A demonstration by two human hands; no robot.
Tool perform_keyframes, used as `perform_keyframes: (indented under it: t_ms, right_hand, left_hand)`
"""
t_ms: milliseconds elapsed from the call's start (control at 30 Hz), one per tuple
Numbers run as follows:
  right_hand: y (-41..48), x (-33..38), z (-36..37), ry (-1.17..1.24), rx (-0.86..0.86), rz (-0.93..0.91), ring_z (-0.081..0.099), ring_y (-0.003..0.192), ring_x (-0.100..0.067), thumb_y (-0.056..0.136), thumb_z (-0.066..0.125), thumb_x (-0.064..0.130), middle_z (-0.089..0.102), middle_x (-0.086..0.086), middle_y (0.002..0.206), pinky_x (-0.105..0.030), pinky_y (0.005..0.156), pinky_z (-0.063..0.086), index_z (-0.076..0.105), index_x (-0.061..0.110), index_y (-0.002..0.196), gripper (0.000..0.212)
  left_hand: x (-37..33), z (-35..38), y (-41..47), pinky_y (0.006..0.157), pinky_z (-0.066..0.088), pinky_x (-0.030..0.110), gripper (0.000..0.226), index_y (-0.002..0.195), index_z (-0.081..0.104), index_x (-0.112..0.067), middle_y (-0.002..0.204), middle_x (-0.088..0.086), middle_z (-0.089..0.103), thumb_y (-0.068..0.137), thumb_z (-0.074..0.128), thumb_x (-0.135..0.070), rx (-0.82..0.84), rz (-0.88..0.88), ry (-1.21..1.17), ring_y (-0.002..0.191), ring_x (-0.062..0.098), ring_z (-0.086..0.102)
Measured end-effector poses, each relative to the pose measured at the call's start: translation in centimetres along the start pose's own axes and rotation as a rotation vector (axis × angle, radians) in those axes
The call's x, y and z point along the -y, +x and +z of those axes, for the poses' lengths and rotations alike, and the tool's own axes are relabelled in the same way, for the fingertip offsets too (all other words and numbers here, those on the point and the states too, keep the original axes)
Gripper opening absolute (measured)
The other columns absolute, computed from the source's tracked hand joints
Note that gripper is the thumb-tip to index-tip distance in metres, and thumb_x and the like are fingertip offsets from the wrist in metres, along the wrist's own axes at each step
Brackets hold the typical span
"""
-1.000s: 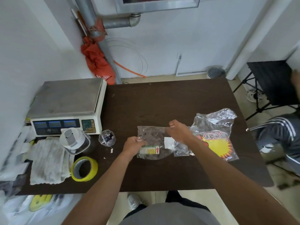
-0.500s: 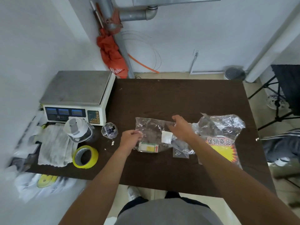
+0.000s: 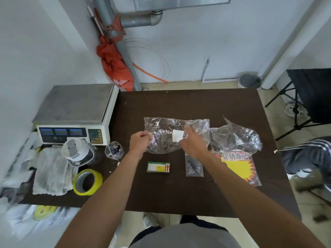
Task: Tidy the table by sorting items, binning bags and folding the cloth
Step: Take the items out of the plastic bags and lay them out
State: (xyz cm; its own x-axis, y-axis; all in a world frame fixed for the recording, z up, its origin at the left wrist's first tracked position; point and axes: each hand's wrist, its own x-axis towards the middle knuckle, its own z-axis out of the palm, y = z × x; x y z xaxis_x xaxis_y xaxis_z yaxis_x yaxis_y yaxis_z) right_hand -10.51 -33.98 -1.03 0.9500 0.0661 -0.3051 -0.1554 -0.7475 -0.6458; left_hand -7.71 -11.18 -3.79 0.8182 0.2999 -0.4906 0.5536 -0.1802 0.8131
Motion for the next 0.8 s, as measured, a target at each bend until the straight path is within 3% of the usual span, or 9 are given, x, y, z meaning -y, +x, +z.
perform_keyframes:
  t_ms: [100, 167, 300, 367, 467, 633, 800]
  right_hand:
    - [-0.4, 0.6, 0.6, -0.056, 0.030, -0.036, 0.055, 0.126, -0.028, 0.098, 0.054, 0.026, 0.041, -0.008, 0.155, -0.040, 0.104, 0.044, 0.040, 0.014, 0.150, 0.055]
    - [-0.6, 1.4, 1.1, -0.070, 0.053, -0.037, 0.055, 0.126, -0.029, 0.100, 0.051, 0.026, 0.048, -0.007, 0.149, -0.039, 0.103, 0.045, 0.049, 0.015, 0.145, 0.046]
    - [-1.2, 2.5, 2.8, -0.096, 0.121, -0.033, 0.065, 0.105, -0.028, 0.098, 0.048, 0.024, 0.067, -0.005, 0.114, -0.038, 0.090, 0.053, 0.065, 0.018, 0.115, 0.025]
    - [-1.6, 2.7, 3.8, -0.144, 0.205, -0.044, 0.067, 0.099, -0.028, 0.097, 0.051, 0.025, 0.071, -0.006, 0.107, -0.038, 0.088, 0.054, 0.066, 0.016, 0.107, 0.020]
    - [-2.2, 2.7, 5.5, -0.227, 0.283, -0.084, 0.065, 0.105, -0.026, 0.095, 0.058, 0.026, 0.068, -0.007, 0.112, -0.035, 0.088, 0.052, 0.067, 0.013, 0.110, 0.021]
    - [-3.0, 2.4, 7.8, -0.300, 0.325, -0.073, 0.053, 0.127, -0.025, 0.092, 0.062, 0.033, 0.044, -0.002, 0.148, -0.037, 0.103, 0.046, 0.052, 0.016, 0.139, 0.051]
    - [-3.5, 1.9, 8.1, -0.296, 0.248, -0.045, 0.052, 0.125, -0.024, 0.094, 0.060, 0.032, 0.048, -0.004, 0.140, -0.036, 0.101, 0.044, 0.053, 0.016, 0.137, 0.047]
  left_hand:
    - [-0.6, 0.0, 0.3, 0.084, 0.061, 0.039, 0.023, 0.107, 0.073, -0.016, 0.099, 0.003, 0.074, 0.085, 0.074, -0.014, -0.001, 0.015, 0.011, 0.088, 0.018, 0.072]
    - [-0.4, -0.5, 0.4, 0.089, 0.061, 0.039, 0.036, 0.120, 0.068, -0.019, 0.108, 0.001, 0.074, 0.085, 0.075, -0.019, -0.006, 0.039, 0.053, 0.095, 0.016, 0.072]
    - [1.0, -2.3, 0.2, 0.100, 0.052, 0.039, 0.054, 0.134, 0.059, -0.016, 0.118, 0.000, 0.070, 0.084, 0.078, -0.022, -0.045, 0.039, 0.149, 0.110, 0.017, 0.066]
    - [1.8, -3.4, -0.7, 0.094, 0.049, 0.032, 0.049, 0.133, 0.059, -0.014, 0.119, 0.001, 0.069, 0.087, 0.076, -0.019, -0.065, 0.039, 0.175, 0.110, 0.018, 0.064]
    - [3.3, -4.5, -2.3, 0.082, 0.045, 0.026, 0.033, 0.122, 0.063, -0.015, 0.109, -0.001, 0.068, 0.091, 0.072, -0.018, -0.037, 0.060, 0.259, 0.103, 0.015, 0.063]
    - [6.6, -4.9, -4.0, 0.094, 0.052, 0.031, 0.024, 0.112, 0.069, -0.020, 0.099, -0.008, 0.068, 0.089, 0.073, -0.027, 0.096, 0.092, 0.475, 0.102, 0.014, 0.067]
    - [7.9, -4.5, -5.1, 0.100, 0.051, 0.036, 0.035, 0.122, 0.066, -0.020, 0.115, -0.004, 0.070, 0.091, 0.072, -0.033, 0.165, 0.135, 0.602, 0.110, 0.014, 0.066]
